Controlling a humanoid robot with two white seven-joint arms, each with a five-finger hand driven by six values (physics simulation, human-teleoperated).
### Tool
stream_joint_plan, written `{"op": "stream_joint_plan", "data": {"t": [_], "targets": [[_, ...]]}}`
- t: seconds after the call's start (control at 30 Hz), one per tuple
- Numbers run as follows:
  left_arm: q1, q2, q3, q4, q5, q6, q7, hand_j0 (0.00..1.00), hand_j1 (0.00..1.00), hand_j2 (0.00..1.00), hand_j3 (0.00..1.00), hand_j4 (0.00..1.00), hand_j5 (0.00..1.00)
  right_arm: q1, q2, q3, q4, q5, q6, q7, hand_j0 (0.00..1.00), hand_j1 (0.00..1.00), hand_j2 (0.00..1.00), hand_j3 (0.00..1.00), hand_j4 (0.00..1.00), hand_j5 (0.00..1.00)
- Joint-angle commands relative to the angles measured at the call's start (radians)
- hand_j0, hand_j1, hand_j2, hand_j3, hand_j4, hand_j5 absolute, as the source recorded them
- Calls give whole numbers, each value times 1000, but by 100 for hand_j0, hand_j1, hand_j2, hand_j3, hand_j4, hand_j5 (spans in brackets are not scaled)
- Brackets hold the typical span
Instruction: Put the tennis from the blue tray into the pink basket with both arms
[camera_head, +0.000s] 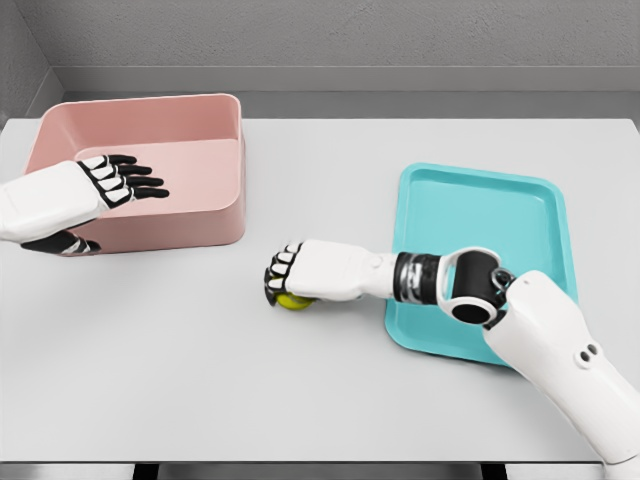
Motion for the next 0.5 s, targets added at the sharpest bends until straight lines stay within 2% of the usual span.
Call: {"op": "stream_joint_plan", "data": {"t": [0.0,0.1,0.13,0.17,0.2,0.27,0.47], "targets": [[0,1,1,0,6,0,1,100,100,100,100,100,100,0,1,8,5,-4,3,0,36,36,36,36,36,36],[0,1,1,0,6,0,1,100,100,100,100,100,100,0,3,8,11,-4,3,0,37,37,37,37,37,37],[0,1,1,0,6,0,1,100,100,100,100,100,100,0,3,8,11,-4,3,0,46,46,46,46,46,46],[0,1,-1,0,6,0,1,100,100,100,100,100,100,0,3,8,11,-4,3,2,74,74,74,74,74,74],[0,1,1,0,6,0,1,100,100,100,100,100,100,0,3,8,11,-4,3,2,86,86,86,86,86,86],[0,1,1,0,6,0,1,100,100,100,100,100,100,0,3,6,11,-4,3,5,92,92,92,92,92,92],[-2,1,1,-2,6,0,1,100,100,100,100,100,100,0,1,-1,9,-4,3,6,96,96,96,96,96,96]]}}
